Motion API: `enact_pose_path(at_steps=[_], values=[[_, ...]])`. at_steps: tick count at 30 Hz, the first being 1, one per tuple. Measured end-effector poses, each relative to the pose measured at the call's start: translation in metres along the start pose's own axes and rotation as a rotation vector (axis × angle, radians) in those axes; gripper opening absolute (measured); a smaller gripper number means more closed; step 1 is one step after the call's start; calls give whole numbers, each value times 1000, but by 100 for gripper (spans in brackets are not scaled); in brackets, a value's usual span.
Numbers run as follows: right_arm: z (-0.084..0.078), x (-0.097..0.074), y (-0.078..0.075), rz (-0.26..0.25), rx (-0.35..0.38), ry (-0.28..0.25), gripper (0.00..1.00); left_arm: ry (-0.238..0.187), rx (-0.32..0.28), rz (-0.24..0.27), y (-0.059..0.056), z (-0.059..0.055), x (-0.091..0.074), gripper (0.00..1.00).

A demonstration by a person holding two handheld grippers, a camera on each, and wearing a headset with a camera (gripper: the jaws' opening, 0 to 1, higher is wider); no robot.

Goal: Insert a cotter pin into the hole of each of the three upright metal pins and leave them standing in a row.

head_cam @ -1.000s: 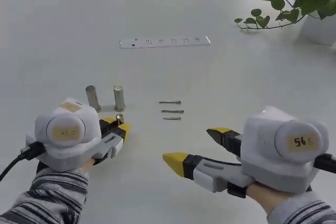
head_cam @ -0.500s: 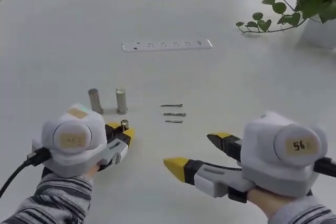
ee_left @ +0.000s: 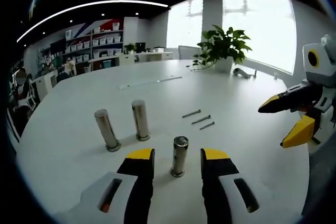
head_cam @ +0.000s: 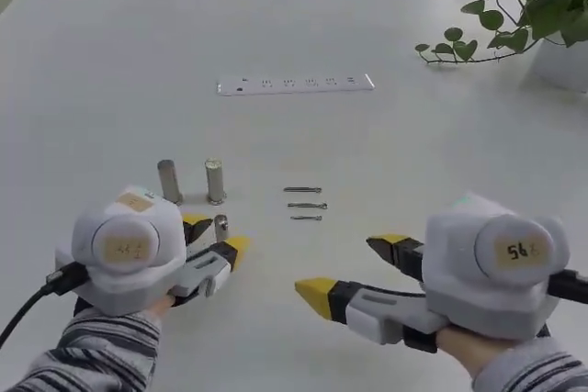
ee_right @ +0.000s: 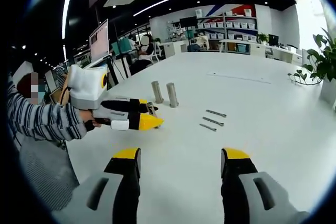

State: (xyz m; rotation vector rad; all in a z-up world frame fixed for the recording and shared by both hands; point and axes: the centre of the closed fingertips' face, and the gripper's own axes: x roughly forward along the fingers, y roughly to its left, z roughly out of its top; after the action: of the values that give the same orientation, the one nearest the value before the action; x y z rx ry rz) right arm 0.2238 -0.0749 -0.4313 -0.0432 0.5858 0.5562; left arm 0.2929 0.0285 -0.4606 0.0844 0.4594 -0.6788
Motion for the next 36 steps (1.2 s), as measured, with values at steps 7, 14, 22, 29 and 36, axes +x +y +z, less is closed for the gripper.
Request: enact_pose_path(at_steps=[7,14,22,29,36], values=[[13,9,-16,11,-70,40,48,-21,-61,9,-3,8,-15,50],[17,25,-24,72,-158,136,38,-25,-28,29,-2,10,-26,58],[18,46,-32,121,-250,225,27,-3,-30,35,-6,5,-44,66],[10,66,-35,166,-358,323,22,-10,-24,35,-10,2,-57,70],[5,81,-42,185,-410,388,15,-21,-38,52,-7,1,-67,71]])
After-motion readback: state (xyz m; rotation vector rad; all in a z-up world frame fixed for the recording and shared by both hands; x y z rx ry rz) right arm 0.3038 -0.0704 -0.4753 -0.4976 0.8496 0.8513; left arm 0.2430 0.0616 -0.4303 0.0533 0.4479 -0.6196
